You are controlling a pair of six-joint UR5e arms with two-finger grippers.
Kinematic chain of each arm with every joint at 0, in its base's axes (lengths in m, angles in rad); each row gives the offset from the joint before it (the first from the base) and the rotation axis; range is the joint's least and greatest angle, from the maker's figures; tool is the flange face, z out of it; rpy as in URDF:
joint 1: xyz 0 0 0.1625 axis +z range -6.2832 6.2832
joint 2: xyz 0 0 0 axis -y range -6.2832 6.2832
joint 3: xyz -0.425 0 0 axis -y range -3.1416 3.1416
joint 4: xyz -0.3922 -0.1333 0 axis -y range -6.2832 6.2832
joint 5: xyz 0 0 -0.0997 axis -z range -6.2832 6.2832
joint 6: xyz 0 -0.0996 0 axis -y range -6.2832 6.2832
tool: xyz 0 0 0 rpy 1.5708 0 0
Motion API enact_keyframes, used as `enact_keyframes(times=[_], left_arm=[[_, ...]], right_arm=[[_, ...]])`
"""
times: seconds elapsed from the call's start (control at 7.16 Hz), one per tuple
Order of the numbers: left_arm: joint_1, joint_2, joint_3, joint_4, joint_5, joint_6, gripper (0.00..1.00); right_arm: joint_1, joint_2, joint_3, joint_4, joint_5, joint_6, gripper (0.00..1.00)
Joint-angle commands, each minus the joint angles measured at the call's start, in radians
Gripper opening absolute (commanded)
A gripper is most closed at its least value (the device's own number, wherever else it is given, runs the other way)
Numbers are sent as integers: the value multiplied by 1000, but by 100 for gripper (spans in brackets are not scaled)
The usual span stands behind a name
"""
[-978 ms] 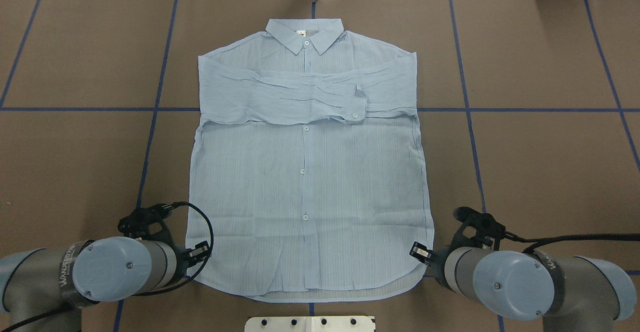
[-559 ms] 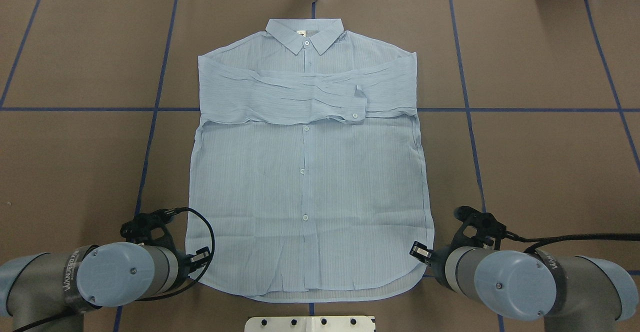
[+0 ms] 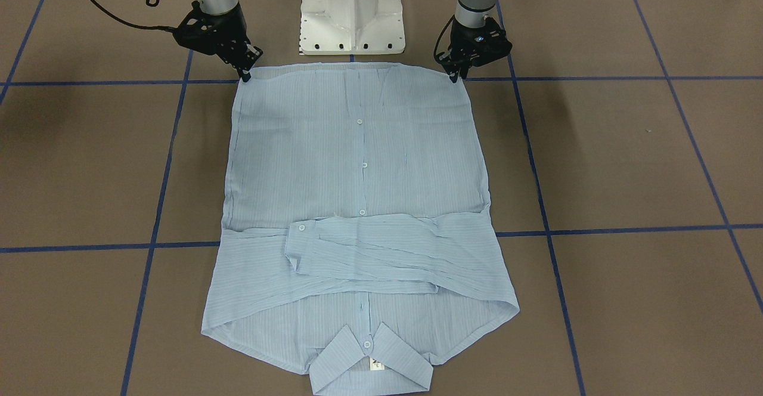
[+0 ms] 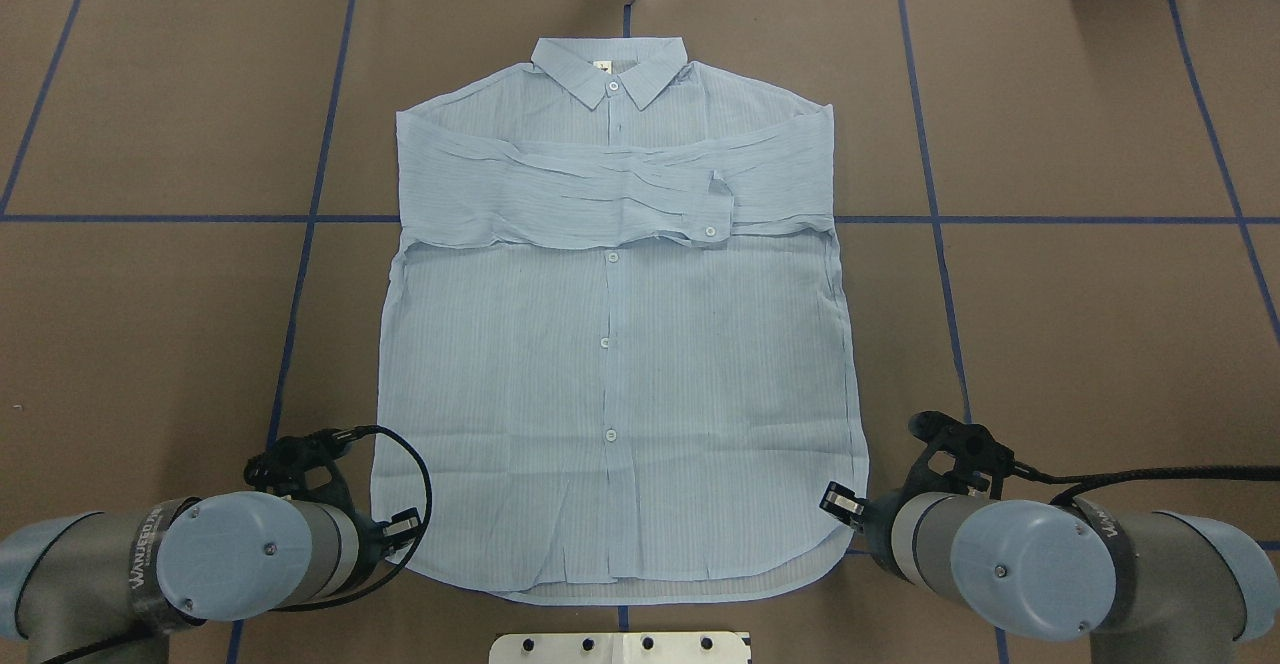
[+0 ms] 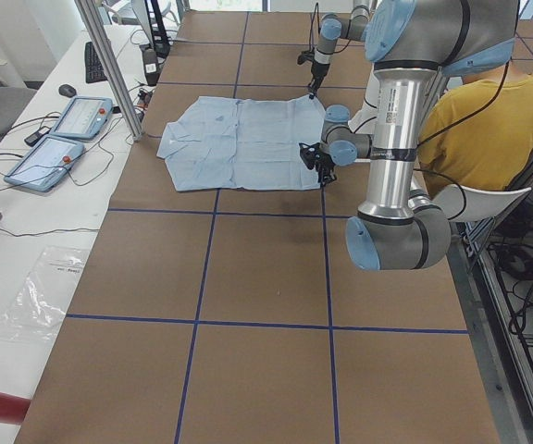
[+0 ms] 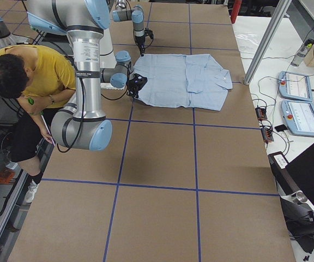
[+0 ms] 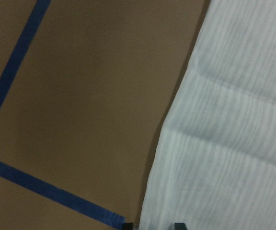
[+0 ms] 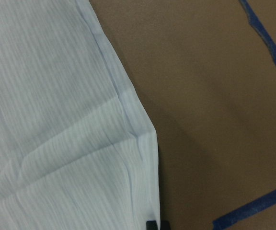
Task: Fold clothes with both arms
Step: 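Grasp both hem corners nearest the robot with the left and right grippers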
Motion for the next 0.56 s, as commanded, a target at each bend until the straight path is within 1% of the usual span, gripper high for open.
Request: enact_keyframes(times=[0.0, 0.14, 0.28, 0.42], left_arm=[[0, 0, -4, 0, -8, 3, 0], [0, 0, -13, 0, -13, 3, 0], [-2, 3, -57, 3, -52, 3, 0], [-3, 9, -113, 6, -69, -2, 0]], right_arm=[[-1, 0, 0, 0, 0, 0, 0], [1, -2, 0, -1, -2, 0, 0], [8, -3, 15, -1, -2, 0, 0], [10, -14, 42, -1, -6, 3, 0]])
